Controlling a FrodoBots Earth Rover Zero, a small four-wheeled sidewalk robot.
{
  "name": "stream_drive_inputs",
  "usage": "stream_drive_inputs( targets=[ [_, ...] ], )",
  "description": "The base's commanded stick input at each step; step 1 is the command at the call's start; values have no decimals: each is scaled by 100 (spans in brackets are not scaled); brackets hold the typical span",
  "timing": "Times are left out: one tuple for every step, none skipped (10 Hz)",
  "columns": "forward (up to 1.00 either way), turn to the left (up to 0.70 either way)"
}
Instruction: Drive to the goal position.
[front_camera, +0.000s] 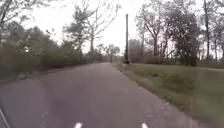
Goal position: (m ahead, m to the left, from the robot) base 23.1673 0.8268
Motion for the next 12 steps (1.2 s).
stream_drive_inputs(
  targets=[
    [0, 0],
    [0, 0],
    [0, 0],
    [0, 0],
    [0, 0],
    [0, 0],
    [82, 33],
    [100, 40],
    [100, 40],
    [100, 40],
    [100, 40],
    [100, 37]
  ],
)
